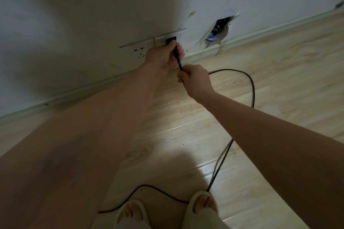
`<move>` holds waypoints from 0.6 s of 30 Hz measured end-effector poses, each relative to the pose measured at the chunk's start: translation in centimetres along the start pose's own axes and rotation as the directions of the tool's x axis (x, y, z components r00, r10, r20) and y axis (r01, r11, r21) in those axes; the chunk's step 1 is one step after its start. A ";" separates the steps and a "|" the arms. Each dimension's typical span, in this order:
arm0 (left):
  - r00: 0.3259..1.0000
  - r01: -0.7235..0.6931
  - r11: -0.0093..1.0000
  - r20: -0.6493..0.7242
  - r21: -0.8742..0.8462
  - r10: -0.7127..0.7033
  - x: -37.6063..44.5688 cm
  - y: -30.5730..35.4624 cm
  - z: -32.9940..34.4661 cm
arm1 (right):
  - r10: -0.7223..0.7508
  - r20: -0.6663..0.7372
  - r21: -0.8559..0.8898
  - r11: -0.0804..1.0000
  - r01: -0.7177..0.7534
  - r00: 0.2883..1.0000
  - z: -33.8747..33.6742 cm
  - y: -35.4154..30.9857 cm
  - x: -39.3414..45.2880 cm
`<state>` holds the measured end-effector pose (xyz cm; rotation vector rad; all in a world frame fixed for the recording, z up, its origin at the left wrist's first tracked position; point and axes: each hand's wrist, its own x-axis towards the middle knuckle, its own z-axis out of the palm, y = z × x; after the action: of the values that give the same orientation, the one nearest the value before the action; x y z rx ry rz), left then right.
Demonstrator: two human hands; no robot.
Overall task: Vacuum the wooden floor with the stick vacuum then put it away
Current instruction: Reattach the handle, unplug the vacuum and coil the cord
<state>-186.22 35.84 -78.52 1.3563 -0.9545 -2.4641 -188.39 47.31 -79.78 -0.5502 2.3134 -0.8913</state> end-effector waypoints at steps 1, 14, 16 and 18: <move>1.000 -0.009 1.000 -0.014 -0.017 0.009 -0.1 0.1 0.1 | -0.018 0.003 0.001 1.000 0.018 1.000 0.0 -0.2 -0.1; 0.996 0.086 0.987 0.021 0.139 -0.090 -3.5 -8.6 -4.0 | 0.013 0.066 -0.157 0.988 -0.003 0.998 1.5 6.5 -6.5; 0.995 0.098 0.981 -0.044 0.165 -0.092 -2.7 -9.7 -5.3 | 0.030 0.082 -0.190 0.982 -0.014 0.996 2.6 7.6 -5.9; 0.983 0.121 0.983 -0.153 0.140 -0.099 -1.8 -10.5 -7.0 | 0.046 0.131 -0.189 0.982 -0.021 0.990 4.0 8.9 -5.7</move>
<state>-177.94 41.65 -86.36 1.6538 -1.0746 -2.3713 -183.02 54.76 -86.34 -0.6282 2.2889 -0.6039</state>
